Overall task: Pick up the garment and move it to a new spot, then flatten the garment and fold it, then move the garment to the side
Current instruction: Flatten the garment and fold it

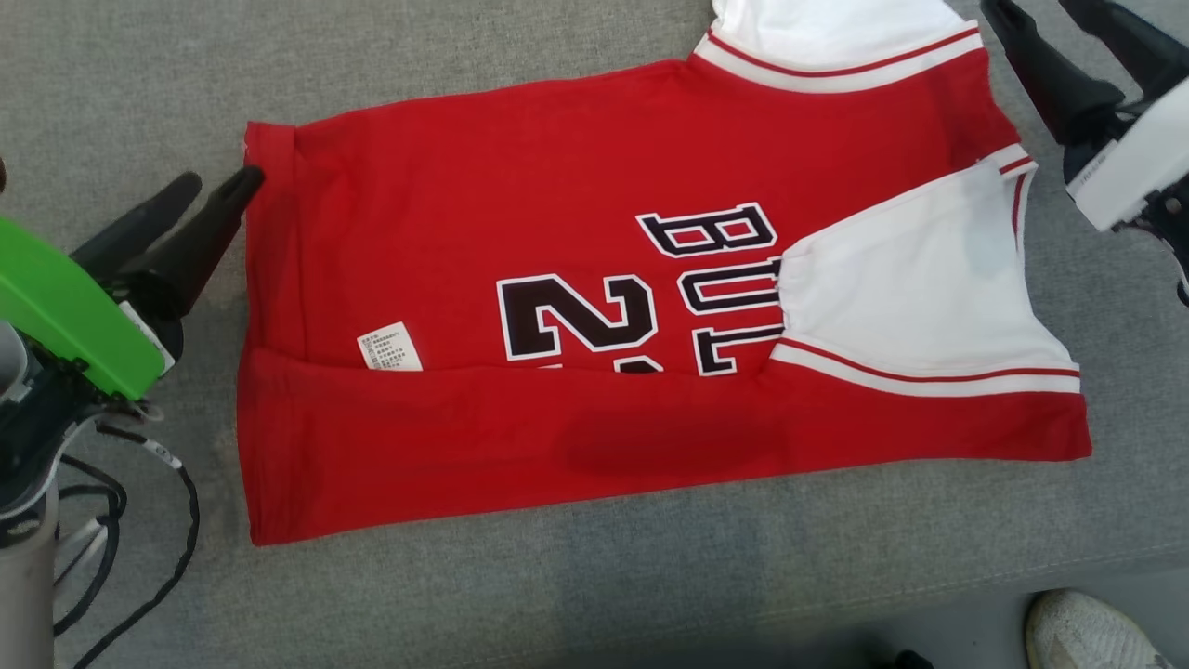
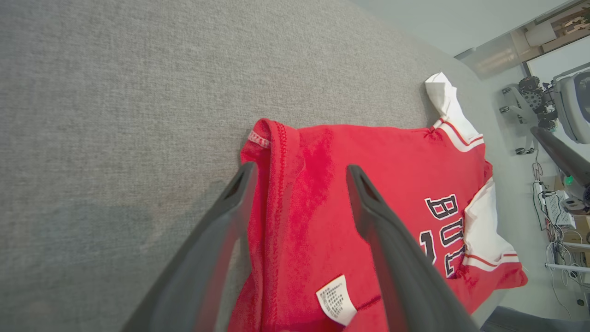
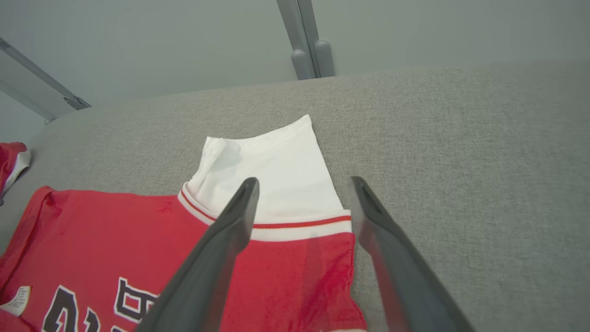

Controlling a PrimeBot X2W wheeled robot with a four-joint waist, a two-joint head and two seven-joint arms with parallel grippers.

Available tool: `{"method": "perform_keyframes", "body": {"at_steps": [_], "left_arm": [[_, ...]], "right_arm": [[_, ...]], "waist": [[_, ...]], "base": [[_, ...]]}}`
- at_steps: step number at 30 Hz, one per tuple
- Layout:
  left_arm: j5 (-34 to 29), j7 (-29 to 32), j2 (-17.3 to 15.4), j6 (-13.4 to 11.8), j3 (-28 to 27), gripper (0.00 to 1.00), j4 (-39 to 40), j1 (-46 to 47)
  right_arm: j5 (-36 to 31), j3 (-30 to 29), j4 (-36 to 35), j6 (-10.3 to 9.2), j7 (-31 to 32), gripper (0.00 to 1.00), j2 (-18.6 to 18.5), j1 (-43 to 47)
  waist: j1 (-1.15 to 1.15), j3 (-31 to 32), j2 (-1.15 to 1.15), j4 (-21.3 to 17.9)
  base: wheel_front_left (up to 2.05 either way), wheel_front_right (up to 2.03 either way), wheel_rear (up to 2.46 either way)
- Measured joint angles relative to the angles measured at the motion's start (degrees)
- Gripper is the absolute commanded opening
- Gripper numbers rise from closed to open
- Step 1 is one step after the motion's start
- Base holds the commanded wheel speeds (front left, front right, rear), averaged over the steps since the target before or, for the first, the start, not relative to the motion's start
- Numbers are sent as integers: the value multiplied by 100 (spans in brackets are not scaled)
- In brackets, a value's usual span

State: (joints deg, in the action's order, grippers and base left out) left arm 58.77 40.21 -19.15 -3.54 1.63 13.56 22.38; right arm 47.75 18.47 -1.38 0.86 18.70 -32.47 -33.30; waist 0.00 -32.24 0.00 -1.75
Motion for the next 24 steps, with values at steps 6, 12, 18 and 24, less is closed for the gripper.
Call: {"method": "perform_keyframes", "body": {"at_steps": [6, 12, 18, 24], "left_arm": [[21, 219, -68, -1, 23, 100, -393, 658], [-41, 320, -147, -3, 59, 100, -856, 991], [108, 501, -125, 5, 67, 100, -1140, 1272], [211, 597, -90, 0, -12, 100, -1359, 1473]], "right_arm": [[-336, 381, 444, -44, 102, 100, 400, -856], [-497, 536, 934, -36, 65, 100, 733, -1355], [-614, 668, 1491, 41, -3, 100, 845, -1545], [-651, 744, 1830, 126, -111, 100, 939, -1691]], "waist": [[0, -451, 0, 74], [1, -717, 0, 88], [0, -731, 0, 44], [0, -694, 0, 27]], "base": [[0, 0, 0], [0, 0, 0], [0, 0, 0], [0, 0, 0]]}}
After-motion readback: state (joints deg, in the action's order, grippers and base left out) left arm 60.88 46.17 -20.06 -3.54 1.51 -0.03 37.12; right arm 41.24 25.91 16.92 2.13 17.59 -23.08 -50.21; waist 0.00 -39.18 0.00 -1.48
